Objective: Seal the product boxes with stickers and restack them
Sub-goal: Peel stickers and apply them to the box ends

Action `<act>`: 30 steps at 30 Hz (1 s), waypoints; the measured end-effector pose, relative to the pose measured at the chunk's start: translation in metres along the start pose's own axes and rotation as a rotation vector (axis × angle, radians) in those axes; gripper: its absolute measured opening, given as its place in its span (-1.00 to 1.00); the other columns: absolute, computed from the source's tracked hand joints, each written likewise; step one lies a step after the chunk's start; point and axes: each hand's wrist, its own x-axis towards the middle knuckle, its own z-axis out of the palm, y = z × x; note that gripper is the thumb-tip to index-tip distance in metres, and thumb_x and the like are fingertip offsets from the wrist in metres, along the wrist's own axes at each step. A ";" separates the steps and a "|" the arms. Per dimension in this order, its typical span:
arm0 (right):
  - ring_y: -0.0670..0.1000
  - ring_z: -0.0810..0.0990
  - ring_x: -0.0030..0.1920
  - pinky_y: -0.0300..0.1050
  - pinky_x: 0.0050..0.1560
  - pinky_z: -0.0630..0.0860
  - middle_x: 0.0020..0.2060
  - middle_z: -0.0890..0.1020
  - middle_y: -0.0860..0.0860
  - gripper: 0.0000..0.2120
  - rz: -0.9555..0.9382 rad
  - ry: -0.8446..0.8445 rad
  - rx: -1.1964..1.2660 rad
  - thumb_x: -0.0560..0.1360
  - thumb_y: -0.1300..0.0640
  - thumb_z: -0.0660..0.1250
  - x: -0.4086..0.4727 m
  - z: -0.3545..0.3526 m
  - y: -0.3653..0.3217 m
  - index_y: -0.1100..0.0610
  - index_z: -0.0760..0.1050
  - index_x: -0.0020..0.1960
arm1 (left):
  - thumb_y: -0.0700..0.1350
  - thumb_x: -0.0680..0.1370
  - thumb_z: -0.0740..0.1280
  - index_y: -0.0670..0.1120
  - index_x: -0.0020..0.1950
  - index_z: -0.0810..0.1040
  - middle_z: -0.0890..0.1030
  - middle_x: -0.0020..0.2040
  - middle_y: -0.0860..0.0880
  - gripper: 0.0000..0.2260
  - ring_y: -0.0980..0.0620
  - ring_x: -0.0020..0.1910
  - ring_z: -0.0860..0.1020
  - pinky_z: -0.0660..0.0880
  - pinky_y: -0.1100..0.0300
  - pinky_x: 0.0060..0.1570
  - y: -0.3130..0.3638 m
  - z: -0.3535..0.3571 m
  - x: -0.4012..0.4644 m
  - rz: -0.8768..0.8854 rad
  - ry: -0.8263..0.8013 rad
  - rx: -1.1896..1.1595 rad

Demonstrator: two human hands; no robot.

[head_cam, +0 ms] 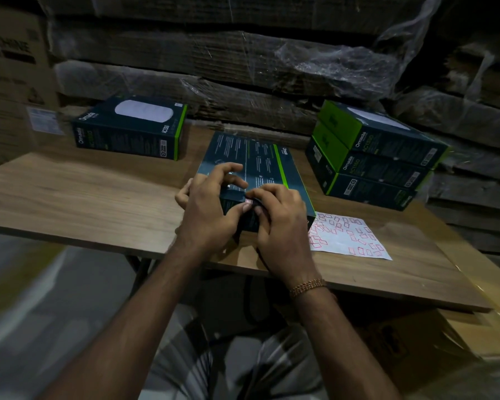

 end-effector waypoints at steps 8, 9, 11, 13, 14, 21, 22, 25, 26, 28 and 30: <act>0.05 0.46 0.22 0.09 0.19 0.43 0.22 0.55 -0.04 -0.73 -0.014 -0.026 0.027 0.62 0.17 0.27 -0.001 -0.003 0.001 -0.01 0.58 0.28 | 0.24 0.41 0.50 0.29 0.50 0.34 0.58 0.20 0.35 -0.31 0.16 0.38 0.44 0.39 -0.21 0.42 0.000 -0.001 0.000 -0.007 -0.025 -0.003; 0.06 0.47 0.22 0.09 0.20 0.43 0.22 0.55 -0.03 -0.72 -0.011 -0.024 0.030 0.62 0.17 0.28 -0.001 -0.003 0.001 0.00 0.59 0.28 | 0.30 0.40 0.49 0.29 0.50 0.34 0.58 0.19 0.35 -0.30 0.17 0.37 0.44 0.39 -0.21 0.41 0.001 -0.001 -0.001 -0.007 -0.020 0.011; 0.06 0.47 0.24 0.11 0.23 0.45 0.24 0.56 -0.01 -0.70 0.003 -0.024 0.016 0.62 0.19 0.30 -0.001 -0.002 0.001 0.02 0.60 0.32 | 0.30 0.42 0.52 0.27 0.50 0.34 0.57 0.17 0.35 -0.30 0.20 0.34 0.42 0.35 -0.19 0.41 0.002 0.000 -0.001 -0.011 0.001 0.046; 0.07 0.47 0.25 0.12 0.23 0.46 0.25 0.56 0.00 -0.69 0.006 -0.016 0.001 0.63 0.21 0.31 0.000 -0.001 0.000 0.05 0.61 0.35 | 0.19 0.46 0.57 0.23 0.51 0.36 0.58 0.17 0.33 -0.32 0.21 0.31 0.40 0.32 -0.17 0.39 0.003 0.000 -0.001 -0.022 0.028 0.065; 0.07 0.47 0.24 0.12 0.22 0.47 0.25 0.56 0.01 -0.68 0.004 -0.008 0.000 0.63 0.22 0.32 0.000 0.000 0.000 0.06 0.61 0.35 | 0.14 0.47 0.58 0.21 0.51 0.37 0.59 0.17 0.32 -0.33 0.21 0.30 0.39 0.32 -0.17 0.39 0.004 0.000 -0.001 -0.029 0.036 0.072; 0.06 0.47 0.21 0.13 0.18 0.44 0.22 0.55 -0.03 -0.69 -0.025 -0.012 0.011 0.61 0.24 0.30 -0.002 -0.002 0.001 0.01 0.57 0.30 | -0.01 0.51 0.57 0.28 0.50 0.35 0.49 0.13 0.46 -0.35 0.28 0.25 0.33 0.38 -0.25 0.38 0.002 0.002 -0.002 -0.035 -0.005 0.082; 0.07 0.48 0.21 0.13 0.17 0.44 0.22 0.56 -0.03 -0.70 -0.030 -0.008 0.017 0.60 0.24 0.30 -0.002 -0.002 0.001 0.01 0.58 0.28 | -0.01 0.52 0.56 0.28 0.51 0.35 0.50 0.14 0.44 -0.35 0.26 0.26 0.34 0.37 -0.25 0.39 0.002 0.002 -0.002 -0.034 -0.007 0.086; 0.07 0.48 0.22 0.14 0.18 0.45 0.21 0.57 -0.03 -0.71 -0.022 0.000 0.032 0.60 0.24 0.31 -0.002 -0.002 0.002 0.02 0.61 0.27 | 0.00 0.54 0.54 0.27 0.52 0.34 0.52 0.16 0.40 -0.37 0.23 0.28 0.34 0.35 -0.26 0.39 0.001 0.002 -0.001 -0.028 -0.011 0.101; 0.07 0.48 0.22 0.15 0.18 0.46 0.22 0.57 -0.03 -0.71 -0.018 0.000 0.030 0.60 0.23 0.31 -0.002 -0.002 0.002 0.02 0.61 0.28 | 0.01 0.55 0.53 0.27 0.52 0.34 0.53 0.16 0.39 -0.38 0.23 0.27 0.33 0.36 -0.27 0.39 0.000 0.002 0.000 -0.026 -0.011 0.102; 0.07 0.48 0.22 0.16 0.18 0.47 0.22 0.57 -0.02 -0.70 -0.015 0.002 0.027 0.60 0.23 0.31 -0.002 -0.001 0.001 0.03 0.61 0.29 | 0.01 0.56 0.52 0.28 0.52 0.34 0.55 0.17 0.35 -0.40 0.23 0.25 0.32 0.36 -0.27 0.38 0.000 0.003 -0.001 -0.022 -0.007 0.106; 0.07 0.49 0.22 0.16 0.18 0.47 0.22 0.57 -0.02 -0.69 -0.011 0.004 0.032 0.59 0.23 0.31 -0.001 -0.001 0.001 0.04 0.61 0.29 | 0.01 0.57 0.52 0.28 0.52 0.34 0.55 0.18 0.33 -0.40 0.24 0.24 0.30 0.32 -0.26 0.40 0.002 0.003 -0.001 -0.025 -0.002 0.121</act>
